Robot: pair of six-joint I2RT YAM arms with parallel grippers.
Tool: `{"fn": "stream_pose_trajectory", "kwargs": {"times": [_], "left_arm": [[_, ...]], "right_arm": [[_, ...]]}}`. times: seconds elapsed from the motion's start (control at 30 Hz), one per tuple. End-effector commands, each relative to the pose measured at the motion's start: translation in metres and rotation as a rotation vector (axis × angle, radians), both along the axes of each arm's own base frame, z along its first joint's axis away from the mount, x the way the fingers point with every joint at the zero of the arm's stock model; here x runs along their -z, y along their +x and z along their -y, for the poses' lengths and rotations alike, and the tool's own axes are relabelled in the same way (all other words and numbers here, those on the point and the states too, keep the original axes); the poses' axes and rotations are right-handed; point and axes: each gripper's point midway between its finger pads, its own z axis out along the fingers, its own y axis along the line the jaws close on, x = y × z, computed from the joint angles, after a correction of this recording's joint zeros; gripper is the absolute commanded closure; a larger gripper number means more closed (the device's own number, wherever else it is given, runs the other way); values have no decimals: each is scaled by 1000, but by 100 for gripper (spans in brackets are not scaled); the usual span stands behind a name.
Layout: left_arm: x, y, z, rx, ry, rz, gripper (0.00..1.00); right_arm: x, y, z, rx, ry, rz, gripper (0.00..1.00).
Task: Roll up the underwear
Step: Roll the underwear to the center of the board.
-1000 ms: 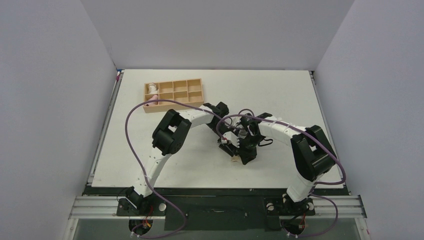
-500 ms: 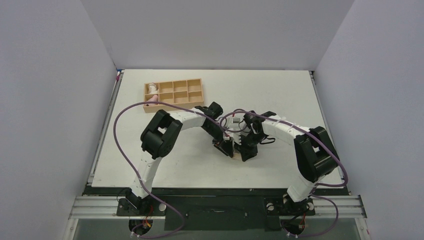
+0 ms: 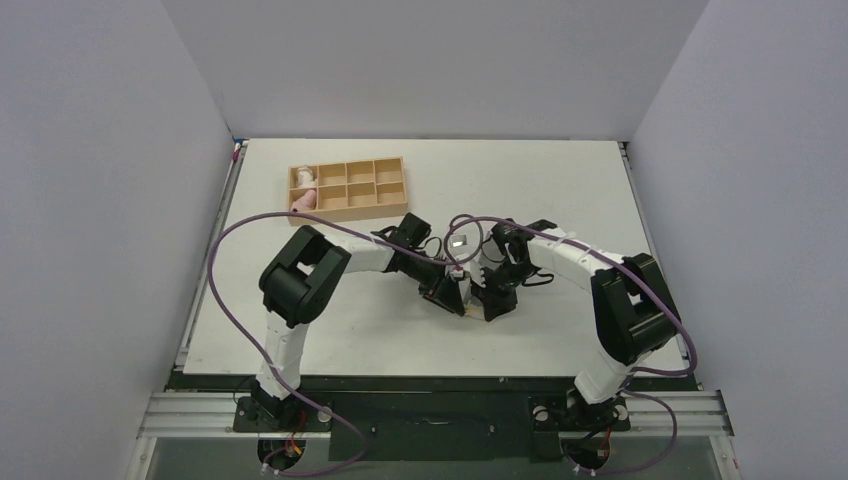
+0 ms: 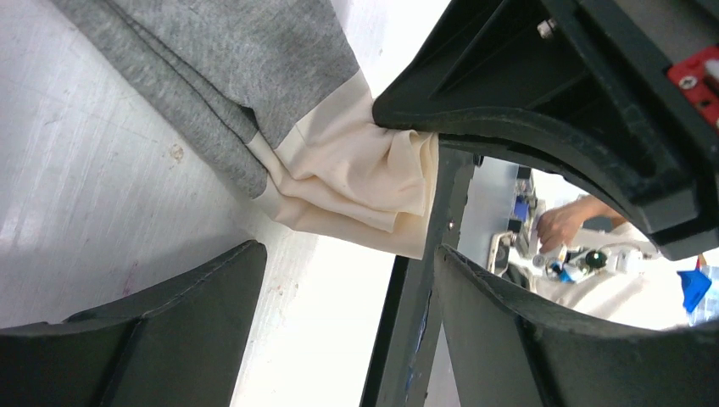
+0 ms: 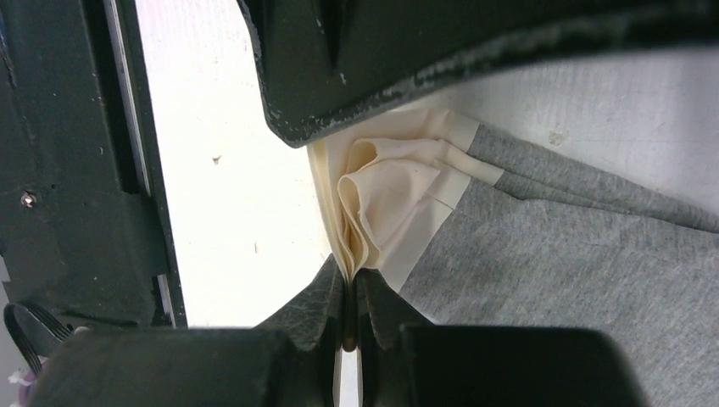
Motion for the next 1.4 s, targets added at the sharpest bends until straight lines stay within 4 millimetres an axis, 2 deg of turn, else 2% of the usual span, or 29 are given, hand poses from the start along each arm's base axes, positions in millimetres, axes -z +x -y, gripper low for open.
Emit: {"fn": "stream_pose_trajectory", "kwargs": {"times": [0.0, 0.17, 0.43, 0.7, 0.87, 1.1, 1.27, 1.37], "left_arm": [[-22, 48, -7, -152, -82, 200, 25], [-28, 72, -23, -275, -101, 209, 25], [-28, 84, -44, -329, -83, 270, 24], [-32, 95, -66, -325, -36, 402, 26], [-32, 87, -82, -255, 22, 511, 27], [-40, 67, -103, -153, 96, 600, 27], [-51, 59, -107, -89, 106, 706, 27], [-54, 44, -99, -11, 113, 789, 27]], "right_arm": [[19, -19, 48, 102, -216, -172, 100], [21, -17, 50, 111, -214, -208, 100], [23, -4, 50, 137, -179, -309, 100], [3, 6, 39, 104, -138, -367, 100], [5, 15, 27, 78, -140, -379, 100], [13, 3, 18, 33, -179, -426, 100], [13, 0, 13, 34, -194, -436, 100], [16, -1, 12, 33, -204, -453, 100]]}}
